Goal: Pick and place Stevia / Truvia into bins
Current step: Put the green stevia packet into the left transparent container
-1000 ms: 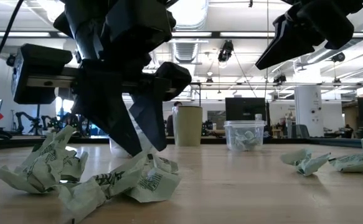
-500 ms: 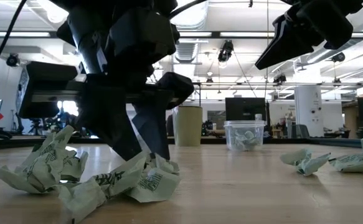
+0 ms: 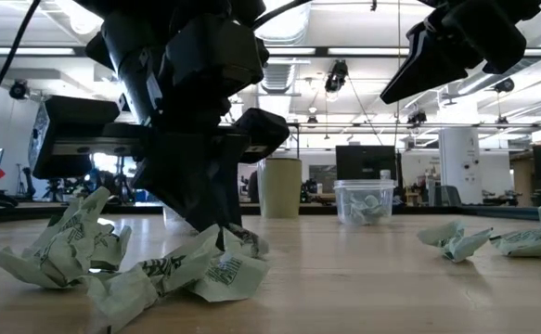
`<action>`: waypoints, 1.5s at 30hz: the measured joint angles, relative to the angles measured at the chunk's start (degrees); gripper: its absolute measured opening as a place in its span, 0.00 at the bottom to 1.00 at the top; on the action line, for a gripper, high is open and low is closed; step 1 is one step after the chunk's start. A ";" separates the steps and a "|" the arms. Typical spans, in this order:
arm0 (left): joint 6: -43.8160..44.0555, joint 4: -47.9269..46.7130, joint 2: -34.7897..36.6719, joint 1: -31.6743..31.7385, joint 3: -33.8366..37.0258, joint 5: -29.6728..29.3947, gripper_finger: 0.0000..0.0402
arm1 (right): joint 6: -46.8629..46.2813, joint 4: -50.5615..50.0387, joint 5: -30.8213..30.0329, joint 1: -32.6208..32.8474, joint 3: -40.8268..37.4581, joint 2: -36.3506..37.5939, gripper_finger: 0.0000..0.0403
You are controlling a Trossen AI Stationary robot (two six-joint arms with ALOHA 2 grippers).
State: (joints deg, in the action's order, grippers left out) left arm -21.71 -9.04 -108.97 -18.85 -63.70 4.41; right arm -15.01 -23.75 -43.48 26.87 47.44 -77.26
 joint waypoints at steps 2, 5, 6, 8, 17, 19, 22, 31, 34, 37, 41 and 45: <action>-0.02 -0.12 0.27 0.02 0.00 -0.29 0.01 | 0.00 0.02 0.00 0.00 0.00 -0.01 0.15; -0.04 -0.21 1.64 0.09 0.00 -0.51 0.00 | 0.00 0.00 0.00 0.00 0.00 -0.03 0.15; -0.04 -0.28 2.25 0.11 0.00 -0.97 0.00 | 0.00 0.00 0.00 0.00 0.00 -0.05 0.15; -0.06 -0.75 3.54 0.11 0.11 -2.32 0.00 | 0.00 -0.02 0.00 0.00 0.00 -0.06 0.15; 0.01 -4.98 12.31 0.20 0.77 -18.84 0.00 | 0.00 -0.07 0.00 0.00 -0.33 -0.06 0.15; 0.49 -7.83 14.64 0.35 1.63 -24.84 0.00 | 0.00 -0.09 -0.02 0.00 -0.59 -0.06 0.15; 2.62 -11.05 17.30 0.89 2.54 -30.11 0.00 | 0.00 -0.13 0.00 0.00 -0.98 -0.06 0.15; 8.28 -15.76 21.97 2.81 8.93 -35.02 0.00 | 0.00 -0.04 -0.02 -0.02 -1.42 -0.06 0.14; 9.34 -15.50 22.01 3.01 10.55 -34.95 0.00 | 0.00 -0.04 -0.12 -0.02 -1.44 -0.08 0.15; 9.96 -15.51 22.01 3.04 11.04 -34.91 0.00 | 0.00 0.07 -0.15 -0.02 -1.44 -0.08 0.14; 10.84 -15.52 22.08 3.04 11.13 -34.91 0.00 | 0.00 0.15 -0.17 -0.02 -1.49 -0.08 0.15; 10.84 -15.47 22.12 3.04 11.20 -34.91 0.00 | 0.00 0.20 -0.17 -0.04 -1.49 -0.08 0.14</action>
State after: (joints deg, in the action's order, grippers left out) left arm -10.87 -24.51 -86.85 -15.81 -52.51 -30.50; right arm -15.00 -23.55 -43.66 26.83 45.95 -77.34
